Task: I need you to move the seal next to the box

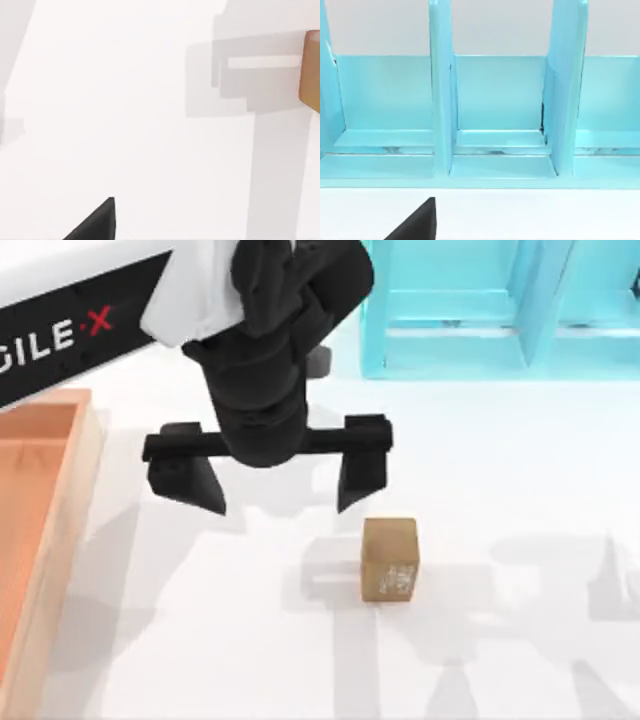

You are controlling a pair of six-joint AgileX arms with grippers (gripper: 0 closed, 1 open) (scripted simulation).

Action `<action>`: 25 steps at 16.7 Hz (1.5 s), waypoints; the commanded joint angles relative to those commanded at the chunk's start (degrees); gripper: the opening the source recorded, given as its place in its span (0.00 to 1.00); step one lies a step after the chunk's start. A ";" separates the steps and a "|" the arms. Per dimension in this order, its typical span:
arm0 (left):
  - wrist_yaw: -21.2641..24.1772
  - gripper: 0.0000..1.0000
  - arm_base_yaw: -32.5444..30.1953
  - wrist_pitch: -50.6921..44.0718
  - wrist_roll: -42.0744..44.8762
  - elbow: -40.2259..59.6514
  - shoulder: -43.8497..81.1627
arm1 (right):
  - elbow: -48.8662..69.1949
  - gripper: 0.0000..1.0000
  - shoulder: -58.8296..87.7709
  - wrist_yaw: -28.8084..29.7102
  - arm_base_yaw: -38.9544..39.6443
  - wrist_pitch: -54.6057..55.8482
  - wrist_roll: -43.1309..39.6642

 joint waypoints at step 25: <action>-1.12 1.00 -8.69 6.50 -9.62 14.36 25.73 | 0.00 1.00 0.00 0.00 0.00 0.00 0.00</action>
